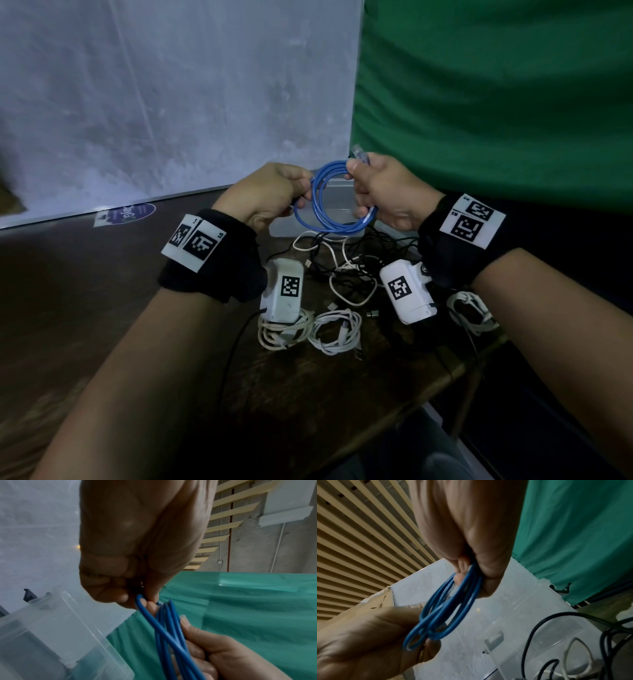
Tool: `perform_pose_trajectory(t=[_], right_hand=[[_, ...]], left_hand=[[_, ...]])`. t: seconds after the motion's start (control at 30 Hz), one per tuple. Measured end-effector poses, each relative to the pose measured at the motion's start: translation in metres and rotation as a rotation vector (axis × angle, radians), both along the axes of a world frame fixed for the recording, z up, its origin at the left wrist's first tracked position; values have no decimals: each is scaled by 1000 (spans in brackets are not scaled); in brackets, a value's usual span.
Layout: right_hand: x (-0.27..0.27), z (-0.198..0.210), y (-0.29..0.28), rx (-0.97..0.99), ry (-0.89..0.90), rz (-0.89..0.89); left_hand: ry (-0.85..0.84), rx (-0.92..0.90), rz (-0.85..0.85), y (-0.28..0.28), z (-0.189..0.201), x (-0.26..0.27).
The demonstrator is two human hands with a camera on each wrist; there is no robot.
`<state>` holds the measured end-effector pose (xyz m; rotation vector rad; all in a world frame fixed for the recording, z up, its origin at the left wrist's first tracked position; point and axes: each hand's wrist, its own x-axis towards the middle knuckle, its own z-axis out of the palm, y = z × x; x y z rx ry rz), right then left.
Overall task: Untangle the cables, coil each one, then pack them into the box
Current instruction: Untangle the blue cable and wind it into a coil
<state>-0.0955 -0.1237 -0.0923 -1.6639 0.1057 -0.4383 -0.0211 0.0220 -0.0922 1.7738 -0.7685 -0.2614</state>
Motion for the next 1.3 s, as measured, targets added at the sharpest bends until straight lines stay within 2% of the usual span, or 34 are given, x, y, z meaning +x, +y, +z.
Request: perform_pose_trajectory(t=[0.17,0.33,0.5,0.73,1.0,1.3], right_hand=[[1,1,1,-65,4,-35],[0,1,1,-114,22,-31],[1,0,2,-157,16,-30],[2,-2,6,-134,29,0],[2,3,10,-92,49,-4],[-2,4,7,-11,55,94]], left_hand=[[17,-113,-30,-4,-1,-2],[9,-133,-18,-5,-2,-3],[80,-190,-27,-9,1,-9],[-36,-238,120,-14,-3,-5],[-98,-221,210,-18,-7,-4],[101,-225,92,-11,0,-12]])
